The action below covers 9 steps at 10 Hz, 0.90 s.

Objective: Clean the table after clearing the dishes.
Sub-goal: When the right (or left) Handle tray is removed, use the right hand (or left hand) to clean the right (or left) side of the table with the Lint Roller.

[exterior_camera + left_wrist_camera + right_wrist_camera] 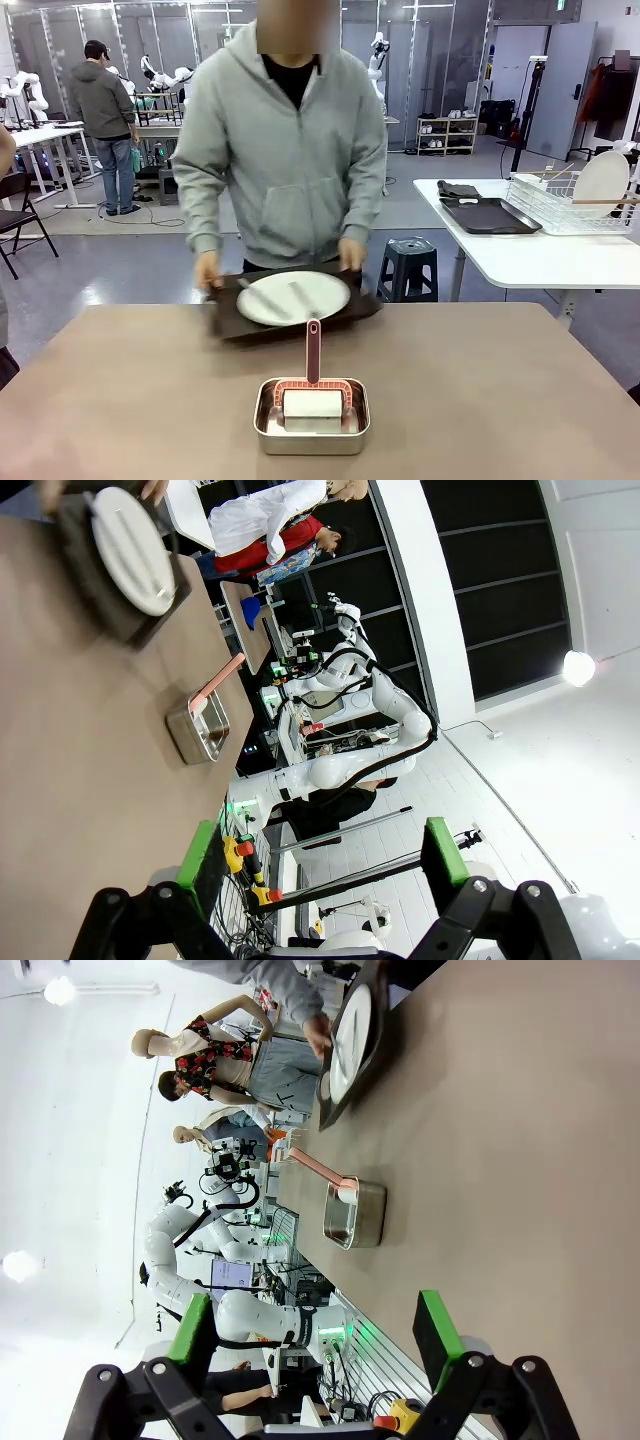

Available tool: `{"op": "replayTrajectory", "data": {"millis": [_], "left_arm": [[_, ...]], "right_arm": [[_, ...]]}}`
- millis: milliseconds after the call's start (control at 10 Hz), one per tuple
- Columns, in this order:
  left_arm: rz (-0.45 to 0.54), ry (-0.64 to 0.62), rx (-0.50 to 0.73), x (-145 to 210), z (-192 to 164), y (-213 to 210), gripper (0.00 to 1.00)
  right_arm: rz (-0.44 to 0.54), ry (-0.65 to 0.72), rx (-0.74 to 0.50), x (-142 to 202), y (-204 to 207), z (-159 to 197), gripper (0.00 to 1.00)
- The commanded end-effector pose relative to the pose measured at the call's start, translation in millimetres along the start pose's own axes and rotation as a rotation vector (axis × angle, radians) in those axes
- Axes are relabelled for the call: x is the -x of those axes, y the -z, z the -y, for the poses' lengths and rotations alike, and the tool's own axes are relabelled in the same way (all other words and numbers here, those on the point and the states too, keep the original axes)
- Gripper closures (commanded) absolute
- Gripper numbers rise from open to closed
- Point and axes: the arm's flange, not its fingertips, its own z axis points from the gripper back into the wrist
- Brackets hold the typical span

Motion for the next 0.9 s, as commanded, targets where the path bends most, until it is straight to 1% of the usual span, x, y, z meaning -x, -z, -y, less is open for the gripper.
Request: {"op": "replayTrajectory", "data": {"millis": [0,400,500,700,800], "left_arm": [[0.006,0.015,-0.010,5,4,1,0.00],[0.006,0.015,-0.010,5,4,1,0.00],[0.000,0.000,0.000,0,0,0,0.00],[-0.236,0.053,-0.160,-26,18,43,0.00],[-0.309,0.079,-0.159,-37,28,65,0.00]], "right_arm": [[0.001,-0.001,-0.003,0,-1,-2,0.00],[0.001,-0.001,-0.003,0,-1,-2,0.00],[0.001,-0.001,-0.003,0,-1,-2,0.00],[0.001,-0.001,-0.003,0,-1,-2,0.00],[0.001,-0.001,-0.003,0,-1,-2,0.00]]}}
